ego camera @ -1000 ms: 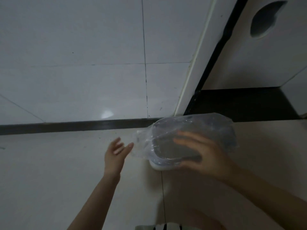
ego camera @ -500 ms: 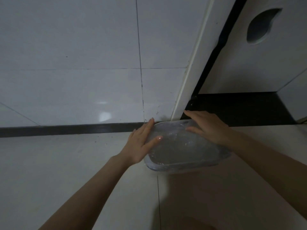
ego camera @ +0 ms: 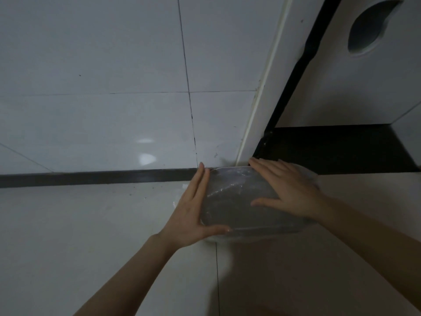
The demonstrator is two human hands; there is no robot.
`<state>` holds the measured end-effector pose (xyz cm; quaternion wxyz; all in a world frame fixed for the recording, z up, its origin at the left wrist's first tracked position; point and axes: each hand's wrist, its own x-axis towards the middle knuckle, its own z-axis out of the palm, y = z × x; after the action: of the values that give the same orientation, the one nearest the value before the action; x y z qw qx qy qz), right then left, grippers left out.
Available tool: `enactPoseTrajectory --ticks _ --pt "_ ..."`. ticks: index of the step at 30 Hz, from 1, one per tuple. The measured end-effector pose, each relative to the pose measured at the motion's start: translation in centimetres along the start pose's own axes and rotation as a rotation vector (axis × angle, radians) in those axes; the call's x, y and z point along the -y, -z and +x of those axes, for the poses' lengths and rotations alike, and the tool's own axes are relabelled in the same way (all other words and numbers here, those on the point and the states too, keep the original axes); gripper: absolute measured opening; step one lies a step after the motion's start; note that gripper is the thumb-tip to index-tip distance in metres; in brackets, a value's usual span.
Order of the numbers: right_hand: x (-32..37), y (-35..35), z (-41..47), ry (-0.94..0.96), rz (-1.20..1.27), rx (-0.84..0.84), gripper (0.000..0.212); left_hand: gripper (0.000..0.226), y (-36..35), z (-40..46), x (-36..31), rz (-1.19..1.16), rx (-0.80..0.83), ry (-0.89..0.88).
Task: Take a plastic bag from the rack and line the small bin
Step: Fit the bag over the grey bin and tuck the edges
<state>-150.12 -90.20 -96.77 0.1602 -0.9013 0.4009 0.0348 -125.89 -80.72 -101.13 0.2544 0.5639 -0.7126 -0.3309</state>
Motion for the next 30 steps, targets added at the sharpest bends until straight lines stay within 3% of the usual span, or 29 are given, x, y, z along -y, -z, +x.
enactPoseTrajectory --ticks 4,11,15,18,21,24,30 --pt "0.2 -0.1 0.8 -0.018 0.015 0.009 0.096 0.102 0.6 0.7 0.2 -0.127 0.042 0.075" --pt "-0.1 0.8 2.2 -0.069 0.025 0.163 0.111 0.1 1.3 2.4 1.0 -0.337 0.169 0.23" --pt "-0.6 1.5 2.0 -0.05 0.053 0.214 0.124 0.111 2.1 2.4 1.2 -0.254 0.192 0.194" --pt "-2.3 2.5 0.2 -0.036 0.124 0.143 0.134 0.121 3.0 1.8 0.5 -0.028 0.102 0.097" --pt "-4.2 2.7 -2.7 -0.031 0.036 0.239 0.138 0.13 2.3 1.1 -0.7 0.162 0.125 0.006" --pt "-4.9 2.2 -4.6 -0.051 0.062 0.303 0.148 0.136 1.1 1.1 -1.4 0.116 0.152 0.032" --pt "-5.0 2.0 -5.1 -0.125 0.319 0.262 0.153 0.143 1.0 1.4 -0.6 -0.013 0.171 0.049"
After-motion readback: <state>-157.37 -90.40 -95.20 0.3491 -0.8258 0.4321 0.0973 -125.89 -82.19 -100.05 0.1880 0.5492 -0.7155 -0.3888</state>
